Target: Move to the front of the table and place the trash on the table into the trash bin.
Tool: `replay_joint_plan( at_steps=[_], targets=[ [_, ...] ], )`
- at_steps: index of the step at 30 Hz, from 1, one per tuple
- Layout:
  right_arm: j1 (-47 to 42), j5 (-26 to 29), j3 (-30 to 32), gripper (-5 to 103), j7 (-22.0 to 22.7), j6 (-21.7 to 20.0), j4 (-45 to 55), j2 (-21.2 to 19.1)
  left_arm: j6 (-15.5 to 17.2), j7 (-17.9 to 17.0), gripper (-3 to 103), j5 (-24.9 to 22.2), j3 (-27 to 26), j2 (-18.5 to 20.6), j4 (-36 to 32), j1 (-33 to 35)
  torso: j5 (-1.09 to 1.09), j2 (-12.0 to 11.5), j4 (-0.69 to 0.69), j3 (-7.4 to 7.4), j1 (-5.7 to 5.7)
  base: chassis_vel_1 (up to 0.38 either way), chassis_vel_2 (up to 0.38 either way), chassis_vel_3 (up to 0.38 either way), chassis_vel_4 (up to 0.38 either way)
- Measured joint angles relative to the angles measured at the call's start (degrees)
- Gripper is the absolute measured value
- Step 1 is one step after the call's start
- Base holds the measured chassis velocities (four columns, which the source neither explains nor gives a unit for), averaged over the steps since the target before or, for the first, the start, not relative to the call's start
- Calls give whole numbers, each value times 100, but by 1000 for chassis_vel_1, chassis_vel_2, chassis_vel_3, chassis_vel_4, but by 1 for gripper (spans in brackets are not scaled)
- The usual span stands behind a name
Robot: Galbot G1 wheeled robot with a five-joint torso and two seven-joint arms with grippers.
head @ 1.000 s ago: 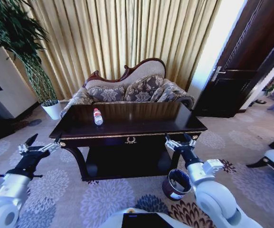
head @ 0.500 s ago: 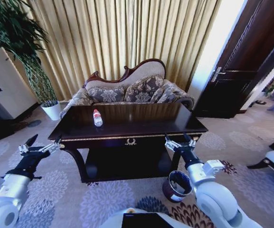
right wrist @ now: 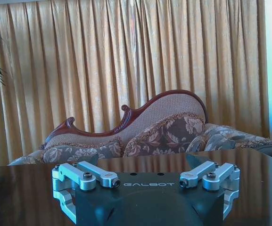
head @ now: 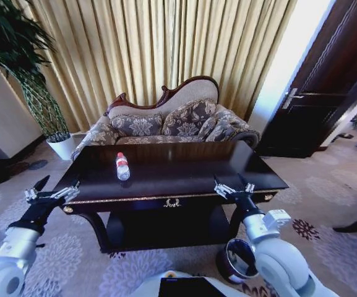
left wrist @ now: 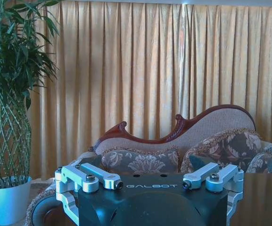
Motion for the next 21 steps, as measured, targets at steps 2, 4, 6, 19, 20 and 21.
replay_joint_plan(
  at_steps=[2, 4, 6, 19, 20, 21],
  targets=[
    [-4, 11, 0, 100, 17, 0, -12, -27, 0, -55, 100, 0, 9, 11, 0, -3, 0, 0, 0, -1, 0, -31, 13, 17, -29],
    [-5, 14, 0, 100, 23, 0, -23, -36, 0, -88, 100, 0, 15, 18, 0, -12, 0, 0, 0, -1, 0, 0, 0, 0, 0],
    [-25, 17, -1, 100, 35, -3, -58, -37, 32, -305, 100, -4, 80, 62, 0, -76, 1, 3, 1, -3, -5, 0, 0, 0, 0],
    [-99, -105, -167, 100, 35, -5, -160, 146, 983, -2207, 100, -553, 936, 839, 0, -771, 0, 1, 0, -1, -3, 0, 0, 0, 0],
    [-103, -117, -174, 100, 34, -4, -163, 150, 985, -2273, 100, -568, 1048, 1042, 0, -841, -1, 2, 1, -2, -3, 0, 0, 0, 0],
    [-103, -117, -174, 100, 34, -4, -163, 150, 985, -2273, 100, -568, 1048, 1042, 0, -841, -1, 2, 1, -2, -3, 0, 0, 0, 0]
  ],
)
